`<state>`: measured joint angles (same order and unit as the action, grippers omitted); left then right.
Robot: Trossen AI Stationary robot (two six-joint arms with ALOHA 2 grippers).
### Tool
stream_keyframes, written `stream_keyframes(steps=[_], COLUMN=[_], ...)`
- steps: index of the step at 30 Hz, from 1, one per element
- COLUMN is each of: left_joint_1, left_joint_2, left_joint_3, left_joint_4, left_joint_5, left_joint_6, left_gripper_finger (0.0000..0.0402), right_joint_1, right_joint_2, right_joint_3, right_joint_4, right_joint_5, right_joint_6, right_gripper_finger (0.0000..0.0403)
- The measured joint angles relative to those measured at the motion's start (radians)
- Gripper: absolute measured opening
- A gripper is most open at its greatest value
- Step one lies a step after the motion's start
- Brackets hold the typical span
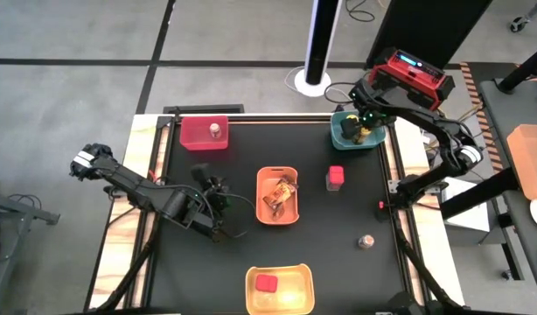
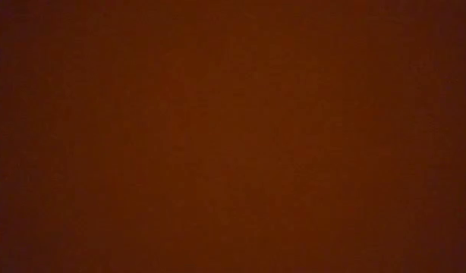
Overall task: Sort spices by type
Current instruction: Put the yellow seasoning bottle into the blue bin
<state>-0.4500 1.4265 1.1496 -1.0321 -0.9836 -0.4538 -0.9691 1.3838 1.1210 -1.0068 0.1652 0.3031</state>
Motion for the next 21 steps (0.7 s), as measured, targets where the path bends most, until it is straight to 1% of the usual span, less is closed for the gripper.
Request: stream_keyframes(steps=[7, 17, 21], left_joint_1=[0.000, 0.000, 0.000], left_joint_2=[0.000, 0.000, 0.000], left_joint_3=[0.000, 0.000, 0.000], left_joint_4=[0.000, -0.001, -0.001], left_joint_5=[0.000, 0.000, 0.000], left_joint_6=[0.000, 0.000, 0.000], left_gripper_finger=[0.0129, 0.0129, 0.0129], right_joint_1=[0.000, 0.000, 0.000], right_joint_2=[0.000, 0.001, 0.001], right_joint_3=[-0.021, -0.033, -0.033], right_joint_4=[0.036, 0.050, 0.051], right_joint_5=[0.006, 0.019, 0.020], right_joint_6=[0.006, 0.008, 0.008], right_gripper_finger=[0.0251, 0.0240, 0.0262])
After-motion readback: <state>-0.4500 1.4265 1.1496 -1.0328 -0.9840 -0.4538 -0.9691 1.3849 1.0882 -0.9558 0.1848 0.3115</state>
